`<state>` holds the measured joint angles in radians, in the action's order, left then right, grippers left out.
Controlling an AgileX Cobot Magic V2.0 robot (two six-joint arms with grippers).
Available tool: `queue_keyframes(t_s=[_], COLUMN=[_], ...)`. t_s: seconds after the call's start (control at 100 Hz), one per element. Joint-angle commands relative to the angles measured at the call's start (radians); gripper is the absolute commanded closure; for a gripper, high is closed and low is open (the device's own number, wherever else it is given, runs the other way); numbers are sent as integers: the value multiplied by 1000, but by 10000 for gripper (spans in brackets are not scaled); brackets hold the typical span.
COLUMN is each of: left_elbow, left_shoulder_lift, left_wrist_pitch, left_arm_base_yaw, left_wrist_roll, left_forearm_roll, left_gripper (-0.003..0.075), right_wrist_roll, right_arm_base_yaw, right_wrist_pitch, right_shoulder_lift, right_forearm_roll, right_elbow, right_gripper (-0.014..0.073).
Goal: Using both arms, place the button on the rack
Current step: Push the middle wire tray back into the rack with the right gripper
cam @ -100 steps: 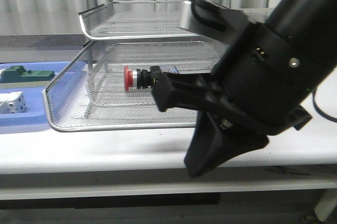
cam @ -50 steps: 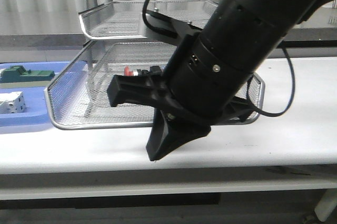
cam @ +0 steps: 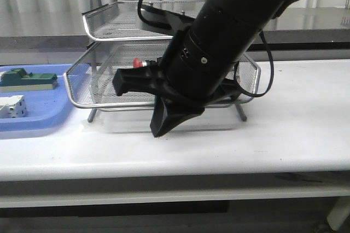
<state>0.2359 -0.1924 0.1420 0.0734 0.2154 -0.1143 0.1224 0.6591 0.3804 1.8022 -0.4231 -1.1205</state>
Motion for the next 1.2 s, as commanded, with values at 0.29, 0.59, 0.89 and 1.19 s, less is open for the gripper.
queue_keyframes(t_s=[0.29,0.59,0.89,1.19], left_elbow=[28,28,28,28], left_shoulder_lift=[-8,-8,-8,-8], left_wrist_pitch=[-82,-82,-82,-82], left_arm_base_yaw=[-3,-3,-3,-3], left_wrist_roll=[-10,-10,-10,-10], left_forearm_roll=[-11,-11,-11,-11], left_gripper=[741,741,741,741], right_wrist_roll=[13,13,13,13], right_arm_base_yaw=[-115,-140,-140,-140], right_wrist_pitch=[-66,-166,-245,-142], right_shoulder_lift=[24,29,29,15], right_forearm_roll=[57,91,93,93], right_elbow=[-147,-150,-150,-150], right_gripper=[663,663,663,663])
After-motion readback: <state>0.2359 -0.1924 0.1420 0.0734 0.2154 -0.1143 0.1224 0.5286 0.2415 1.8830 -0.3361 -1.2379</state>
